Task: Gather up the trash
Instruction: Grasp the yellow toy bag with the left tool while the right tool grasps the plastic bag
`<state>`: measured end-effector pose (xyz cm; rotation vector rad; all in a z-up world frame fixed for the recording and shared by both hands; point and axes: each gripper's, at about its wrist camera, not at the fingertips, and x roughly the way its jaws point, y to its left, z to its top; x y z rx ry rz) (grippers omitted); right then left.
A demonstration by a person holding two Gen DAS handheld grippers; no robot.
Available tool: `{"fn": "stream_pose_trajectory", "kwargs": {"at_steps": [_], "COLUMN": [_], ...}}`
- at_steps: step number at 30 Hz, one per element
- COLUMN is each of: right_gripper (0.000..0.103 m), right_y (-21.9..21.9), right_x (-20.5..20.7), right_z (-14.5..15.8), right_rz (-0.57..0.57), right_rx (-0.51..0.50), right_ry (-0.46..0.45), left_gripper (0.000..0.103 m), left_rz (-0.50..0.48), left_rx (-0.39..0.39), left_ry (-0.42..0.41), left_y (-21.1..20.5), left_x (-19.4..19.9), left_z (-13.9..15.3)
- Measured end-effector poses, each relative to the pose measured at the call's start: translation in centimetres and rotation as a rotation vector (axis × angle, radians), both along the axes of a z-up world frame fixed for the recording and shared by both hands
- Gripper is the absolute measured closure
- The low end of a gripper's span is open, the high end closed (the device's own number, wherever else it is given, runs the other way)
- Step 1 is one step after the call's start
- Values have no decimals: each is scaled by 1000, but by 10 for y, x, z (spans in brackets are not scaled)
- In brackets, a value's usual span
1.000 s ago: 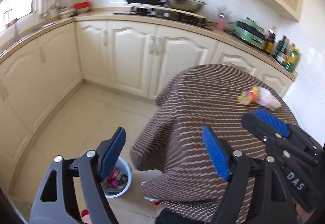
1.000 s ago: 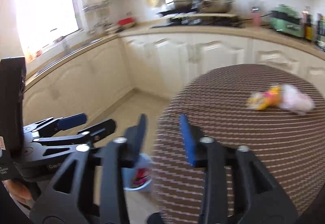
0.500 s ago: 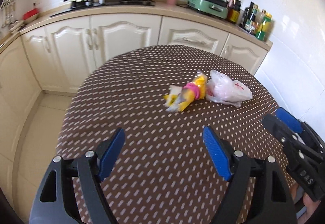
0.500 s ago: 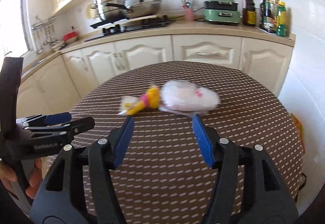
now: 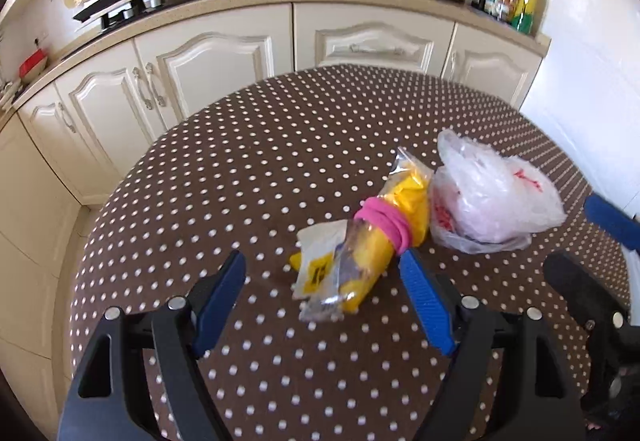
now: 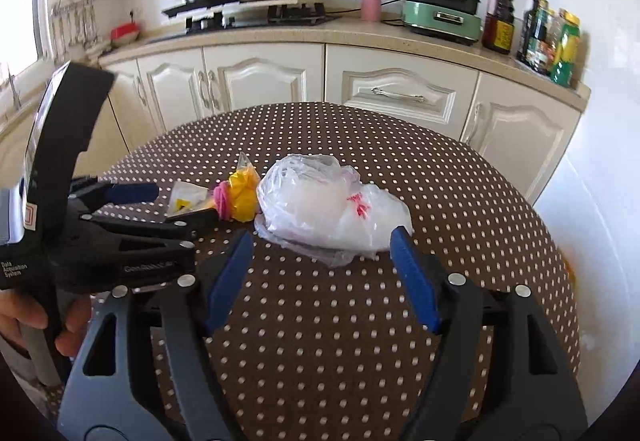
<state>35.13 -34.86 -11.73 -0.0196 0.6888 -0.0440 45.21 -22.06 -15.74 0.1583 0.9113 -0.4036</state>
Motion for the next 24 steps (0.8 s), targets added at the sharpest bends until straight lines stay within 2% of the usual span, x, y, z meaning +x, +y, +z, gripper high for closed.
{"fn": "stream_pose_trajectory", "kwargs": {"at_steps": [1,2,3,5,8,9,11,13,15,19,24], "right_gripper": [32,31,30,30,31,36,63,70,87,91,92], "right_y": [2,3,5,10,17,19,23,26,31,41,87], "right_x": [4,8,13,24,38,42,47,44,38,23,1], "right_z": [0,0,-1,-4,-13,-16,-23,-23,-17,6,34], "right_rz": [4,11,17,34,47,49,61,54,53,66,138], "right_rx": [-21,-42,-58,-104,-169,-184,-182,-203,-199,-124,-93], "right_ry": [0,1,8,27,44,61,86,73,49,-7,-77], "left_gripper": [36,65,75,87,93,94,94,95,95,95,95], "left_rz": [-8,-17,-13,-21,-21,-25,-21,-19,-4,14,56], "left_rx": [0,0,11,-1,-34,-36,-42,-60,-90,-127,-178], "left_ry": [11,23,20,24,36,35,29,25,15,-16,-66], "left_y": [-2,-3,-3,0,9,12,18,26,41,65,111], "left_x": [2,4,5,6,3,0,-4,-10,-17,-33,-60], "left_z": [-2,-4,-4,-1,3,3,4,7,13,27,50]}}
